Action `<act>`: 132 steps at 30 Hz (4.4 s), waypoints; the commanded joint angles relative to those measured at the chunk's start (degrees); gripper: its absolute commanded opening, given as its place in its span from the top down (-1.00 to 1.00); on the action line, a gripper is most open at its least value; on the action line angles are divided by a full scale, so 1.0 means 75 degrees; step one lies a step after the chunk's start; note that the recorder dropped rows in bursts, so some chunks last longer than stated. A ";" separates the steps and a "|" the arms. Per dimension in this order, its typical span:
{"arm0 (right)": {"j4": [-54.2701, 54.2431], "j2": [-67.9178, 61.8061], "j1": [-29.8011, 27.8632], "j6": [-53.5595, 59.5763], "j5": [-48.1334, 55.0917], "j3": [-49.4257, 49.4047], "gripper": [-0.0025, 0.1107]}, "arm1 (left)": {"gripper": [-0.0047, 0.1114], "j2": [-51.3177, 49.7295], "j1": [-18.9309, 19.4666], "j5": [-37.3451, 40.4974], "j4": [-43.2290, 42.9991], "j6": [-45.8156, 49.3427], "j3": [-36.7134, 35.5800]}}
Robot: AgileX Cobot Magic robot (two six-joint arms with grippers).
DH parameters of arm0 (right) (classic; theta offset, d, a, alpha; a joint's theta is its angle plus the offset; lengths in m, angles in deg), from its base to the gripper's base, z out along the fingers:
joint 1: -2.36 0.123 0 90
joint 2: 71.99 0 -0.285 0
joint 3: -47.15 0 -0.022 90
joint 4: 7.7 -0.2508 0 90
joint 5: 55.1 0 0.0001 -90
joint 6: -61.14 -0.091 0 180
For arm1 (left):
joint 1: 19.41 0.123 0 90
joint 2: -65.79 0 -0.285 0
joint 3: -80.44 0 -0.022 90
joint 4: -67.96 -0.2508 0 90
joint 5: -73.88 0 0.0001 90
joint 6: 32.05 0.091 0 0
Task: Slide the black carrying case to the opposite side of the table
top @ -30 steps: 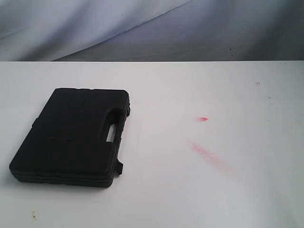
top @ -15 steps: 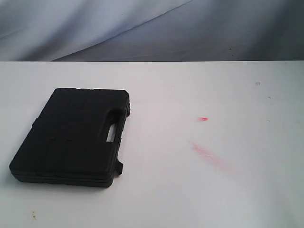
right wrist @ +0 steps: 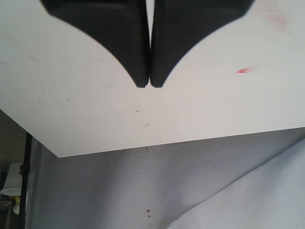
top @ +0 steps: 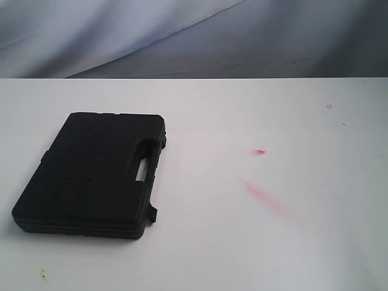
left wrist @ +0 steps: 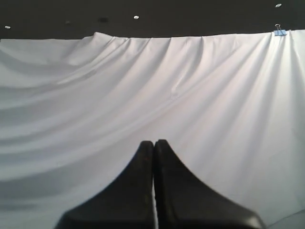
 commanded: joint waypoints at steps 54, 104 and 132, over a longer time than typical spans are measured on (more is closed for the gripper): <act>0.0087 -0.0013 -0.0037 0.0008 -0.0015 -0.0020 0.96 | 0.92 -1.2385 -0.3392 0.7284 0.2232 -0.1319 0.5690; 0.0087 -0.0013 -0.0037 0.0008 -0.0015 -0.0020 0.96 | 0.28 -1.6841 -0.3812 0.7087 0.1555 -0.2313 0.9177; 0.0087 -0.0013 -0.0037 0.0008 -0.0015 -0.0020 0.96 | 0.92 -1.7352 -0.3863 0.6806 0.2117 -0.3141 0.9177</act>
